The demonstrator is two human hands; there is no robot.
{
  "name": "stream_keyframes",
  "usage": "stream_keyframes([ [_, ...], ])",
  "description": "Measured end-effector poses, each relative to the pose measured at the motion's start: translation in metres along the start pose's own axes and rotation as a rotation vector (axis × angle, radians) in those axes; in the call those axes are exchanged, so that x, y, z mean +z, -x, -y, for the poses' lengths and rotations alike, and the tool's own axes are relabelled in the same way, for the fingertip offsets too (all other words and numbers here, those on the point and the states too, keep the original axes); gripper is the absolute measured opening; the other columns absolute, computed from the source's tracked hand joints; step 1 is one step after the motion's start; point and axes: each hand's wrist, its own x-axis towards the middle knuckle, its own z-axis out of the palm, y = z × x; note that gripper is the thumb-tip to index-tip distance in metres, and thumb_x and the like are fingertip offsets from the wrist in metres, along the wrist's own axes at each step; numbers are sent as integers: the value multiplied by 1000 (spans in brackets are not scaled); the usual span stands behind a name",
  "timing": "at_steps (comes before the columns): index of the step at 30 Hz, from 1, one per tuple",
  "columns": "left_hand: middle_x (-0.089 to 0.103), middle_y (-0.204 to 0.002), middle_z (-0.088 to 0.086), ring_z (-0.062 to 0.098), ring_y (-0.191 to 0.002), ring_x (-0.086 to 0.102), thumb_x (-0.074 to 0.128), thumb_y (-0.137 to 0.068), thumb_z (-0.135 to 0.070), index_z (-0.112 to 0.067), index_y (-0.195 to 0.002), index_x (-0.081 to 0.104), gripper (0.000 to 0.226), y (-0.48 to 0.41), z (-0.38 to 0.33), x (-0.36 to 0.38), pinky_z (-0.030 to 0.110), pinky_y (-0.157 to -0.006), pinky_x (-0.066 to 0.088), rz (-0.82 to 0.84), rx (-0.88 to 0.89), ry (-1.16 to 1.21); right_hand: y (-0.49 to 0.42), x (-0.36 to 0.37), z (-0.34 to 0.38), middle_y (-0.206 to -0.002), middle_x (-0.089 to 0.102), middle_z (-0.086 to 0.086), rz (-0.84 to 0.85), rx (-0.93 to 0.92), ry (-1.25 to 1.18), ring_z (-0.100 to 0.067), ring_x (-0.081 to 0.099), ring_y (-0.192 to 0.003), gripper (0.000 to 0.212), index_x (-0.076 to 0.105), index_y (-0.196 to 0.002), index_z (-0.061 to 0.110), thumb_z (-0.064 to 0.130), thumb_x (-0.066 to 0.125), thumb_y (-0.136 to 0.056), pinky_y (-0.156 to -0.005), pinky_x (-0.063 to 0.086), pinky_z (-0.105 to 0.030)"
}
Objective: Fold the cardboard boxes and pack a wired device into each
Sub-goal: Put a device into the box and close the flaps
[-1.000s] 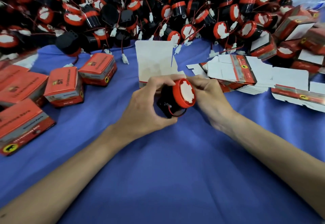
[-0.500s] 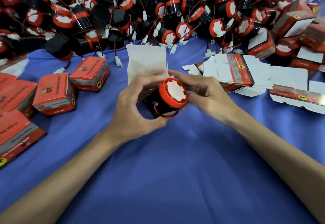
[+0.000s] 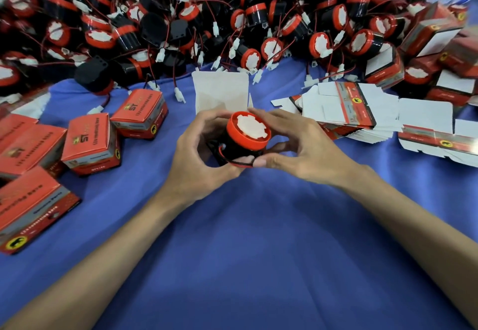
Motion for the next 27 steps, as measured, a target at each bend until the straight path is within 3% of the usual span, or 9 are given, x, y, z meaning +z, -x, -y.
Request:
stream_keyframes([
  [2,67,-106,-23,4,-101,64,77,-66,-22,-20,-116,48,57,0,0,0,18,-85,48,-12,-19,26,0,-3,1,-122,59,7,5,-35,7,-15,62,-104,89,35,-143,21,41,77,-68,-84,55,-22],
  [4,68,-105,-21,4,-100,64,77,-66,-24,-20,-115,48,57,-1,-1,1,19,-85,48,-9,-34,43,0,-6,1,-114,58,18,12,-98,53,-11,64,-96,90,31,-141,25,47,75,-66,-85,53,-18],
  [6,68,-106,-21,3,-101,64,77,-67,-22,-20,-115,49,56,-1,-1,1,19,-85,48,5,-36,49,-1,-5,0,-102,57,18,-11,-141,104,-10,63,-87,87,33,-139,22,47,74,-67,-84,51,-13],
  [10,68,-108,-21,3,-104,64,73,-71,-18,-20,-116,54,50,0,-2,0,20,-87,48,22,-28,56,-2,1,-1,-125,52,9,-58,-248,178,-12,61,-104,79,46,-136,11,43,76,-70,-87,54,-21],
  [13,64,-114,0,16,-107,62,70,-71,-23,-19,-123,51,56,2,-1,0,29,-88,50,39,-13,42,-3,0,0,-125,51,16,-27,-223,81,-5,59,-105,84,33,-142,21,38,77,-72,-86,55,-26],
  [15,55,-109,16,24,-102,58,70,-69,-27,-15,-124,51,59,2,-1,0,30,-84,49,51,-7,-11,-3,0,-1,-119,52,22,3,-207,65,6,57,-101,85,32,-142,23,33,79,-72,-86,52,-19],
  [18,54,-109,17,23,-100,58,70,-71,-23,-8,-128,48,63,1,0,2,29,-84,49,68,18,-39,-1,0,-5,-115,53,24,-4,-193,61,16,55,-94,79,40,-138,20,26,80,-71,-83,45,-6],
  [23,58,-112,16,15,-102,59,56,-78,-25,-7,-135,39,63,3,4,-1,27,-87,48,48,66,-10,1,-1,-4,-115,59,6,-85,-260,167,5,52,-95,73,51,-133,3,33,77,-72,-88,42,-9],
  [27,50,-111,-1,9,-96,54,36,-84,-30,-16,-121,52,42,5,6,-4,27,-79,43,-252,135,-162,0,0,0,-104,64,-13,-121,-278,166,-24,60,-85,70,49,-133,7,32,77,-73,-78,53,-37],
])
